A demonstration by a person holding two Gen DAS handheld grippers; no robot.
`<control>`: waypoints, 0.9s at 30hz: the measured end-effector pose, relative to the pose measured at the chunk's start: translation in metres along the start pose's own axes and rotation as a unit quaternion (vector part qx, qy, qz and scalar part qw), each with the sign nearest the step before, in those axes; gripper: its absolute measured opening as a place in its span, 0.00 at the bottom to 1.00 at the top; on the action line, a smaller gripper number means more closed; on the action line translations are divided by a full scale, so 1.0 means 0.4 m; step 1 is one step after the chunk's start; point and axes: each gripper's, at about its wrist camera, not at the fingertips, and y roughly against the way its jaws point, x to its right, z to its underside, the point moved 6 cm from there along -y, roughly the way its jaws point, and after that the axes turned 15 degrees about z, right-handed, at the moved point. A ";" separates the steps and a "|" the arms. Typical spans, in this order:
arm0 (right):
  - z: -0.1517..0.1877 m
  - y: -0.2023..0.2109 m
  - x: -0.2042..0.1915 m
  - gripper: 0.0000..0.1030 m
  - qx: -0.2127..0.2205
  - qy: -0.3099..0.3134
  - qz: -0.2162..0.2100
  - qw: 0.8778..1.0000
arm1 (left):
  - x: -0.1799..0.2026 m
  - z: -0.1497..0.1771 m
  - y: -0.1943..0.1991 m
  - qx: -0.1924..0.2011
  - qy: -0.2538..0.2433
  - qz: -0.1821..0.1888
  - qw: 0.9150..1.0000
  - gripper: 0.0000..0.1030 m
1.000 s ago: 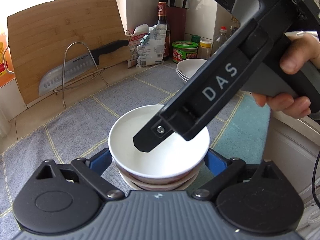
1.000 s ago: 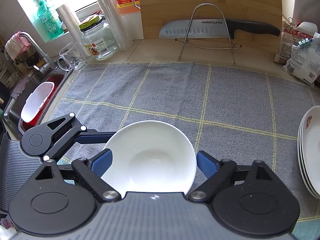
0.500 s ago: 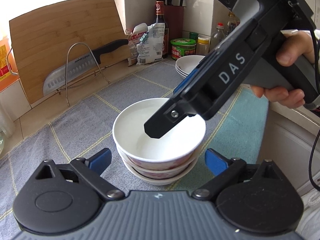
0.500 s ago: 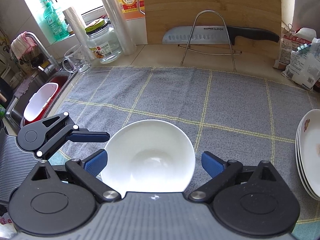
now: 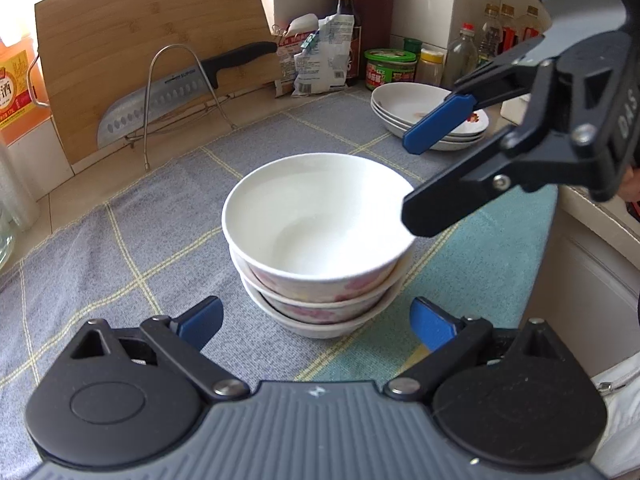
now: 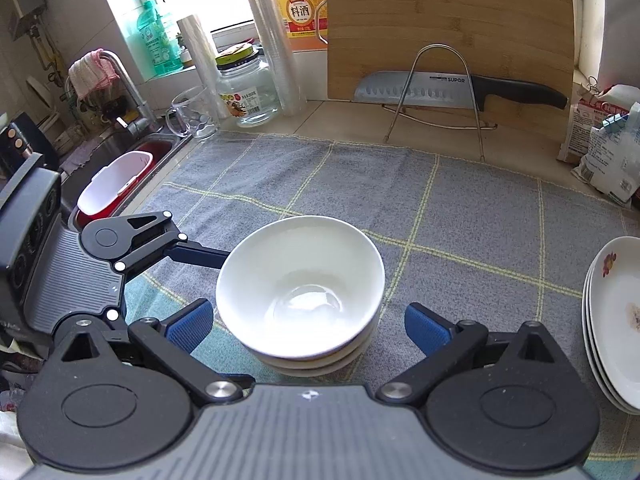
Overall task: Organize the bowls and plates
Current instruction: 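Close the left and right grippers on opposite sides of the three-bowl stack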
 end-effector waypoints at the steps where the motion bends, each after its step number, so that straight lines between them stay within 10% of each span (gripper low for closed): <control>1: 0.007 0.001 0.004 1.00 0.000 0.003 -0.001 1.000 | -0.002 0.003 -0.004 -0.002 0.006 -0.006 1.000 0.96; 27: 0.202 -0.176 0.039 1.00 -0.026 0.131 0.063 0.989 | -0.022 0.070 -0.114 -0.057 0.060 -0.037 0.996 0.99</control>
